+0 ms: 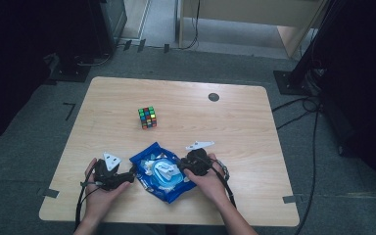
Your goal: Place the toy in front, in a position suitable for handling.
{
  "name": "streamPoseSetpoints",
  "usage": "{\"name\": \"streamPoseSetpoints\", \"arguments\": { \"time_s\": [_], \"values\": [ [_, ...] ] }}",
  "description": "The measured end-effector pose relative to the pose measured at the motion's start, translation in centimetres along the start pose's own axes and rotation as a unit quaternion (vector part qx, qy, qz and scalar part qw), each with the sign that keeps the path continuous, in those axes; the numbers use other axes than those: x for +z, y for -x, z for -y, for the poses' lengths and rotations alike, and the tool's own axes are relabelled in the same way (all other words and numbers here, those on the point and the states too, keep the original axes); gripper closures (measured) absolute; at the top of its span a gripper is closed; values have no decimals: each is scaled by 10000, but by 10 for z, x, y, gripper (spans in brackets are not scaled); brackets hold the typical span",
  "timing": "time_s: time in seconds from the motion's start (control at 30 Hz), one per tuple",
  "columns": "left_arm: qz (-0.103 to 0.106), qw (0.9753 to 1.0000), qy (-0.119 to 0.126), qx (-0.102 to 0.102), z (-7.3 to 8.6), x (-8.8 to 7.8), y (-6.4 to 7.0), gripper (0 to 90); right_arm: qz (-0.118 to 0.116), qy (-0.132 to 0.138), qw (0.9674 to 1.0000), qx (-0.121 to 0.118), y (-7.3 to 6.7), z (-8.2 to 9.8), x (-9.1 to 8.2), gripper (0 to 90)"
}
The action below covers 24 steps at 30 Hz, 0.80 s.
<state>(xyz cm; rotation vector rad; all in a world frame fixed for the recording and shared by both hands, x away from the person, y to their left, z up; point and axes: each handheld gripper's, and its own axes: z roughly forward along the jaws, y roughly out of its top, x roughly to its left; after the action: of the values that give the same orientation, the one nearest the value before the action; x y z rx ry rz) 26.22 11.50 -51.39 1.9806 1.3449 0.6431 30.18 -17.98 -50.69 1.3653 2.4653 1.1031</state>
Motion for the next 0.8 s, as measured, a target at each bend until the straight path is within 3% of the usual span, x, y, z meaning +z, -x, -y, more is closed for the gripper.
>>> {"name": "streamPoseSetpoints", "arguments": {
  "time_s": [0.1, 0.2, 0.33, 0.4, 0.43, 0.47, 0.5, 0.67, 0.7, 0.8],
  "values": [
    [30, 10000, 41, -33, 0, 0, -1, 152, -74, 128, 9999, 52, -1, -1, -3, 883],
    [32, 10000, 47, -15, 0, 0, 0, 152, 29, 229, 9996, 139, 2, -1, -8, 900],
    [16, 10000, 61, 1, -1, -1, 0, 152, 412, 509, 9966, 493, 23, 5, -22, 900],
    [-7, 10000, 71, -16, -1, 0, 0, 152, 654, 626, 9935, 694, 35, 9, -30, 900],
    [-17, 10000, 73, -35, -2, 0, 0, 152, 796, 683, 9918, 736, 41, 12, -34, 900],
    [-17, 10000, 73, -35, -2, 0, 0, 152, 796, 683, 9918, 736, 41, 12, -34, 900],
    [-42, 9999, 77, -60, -3, 0, 0, 152, 1080, 733, 9879, 841, 54, 19, -41, 900],
    [-24, 9998, 106, -147, -8, 2, 4, 150, 1461, 908, 9779, 1185, 83, 34, -59, 900],
    [-24, 9998, 106, -147, -8, 2, 4, 149, 1461, 908, 9779, 1185, 83, 34, -59, 900],
    [29, 9996, 164, -241, -16, 4, 7, 137, 1770, 1052, 9693, 1347, 99, 43, -72, 900]
  ]
}}
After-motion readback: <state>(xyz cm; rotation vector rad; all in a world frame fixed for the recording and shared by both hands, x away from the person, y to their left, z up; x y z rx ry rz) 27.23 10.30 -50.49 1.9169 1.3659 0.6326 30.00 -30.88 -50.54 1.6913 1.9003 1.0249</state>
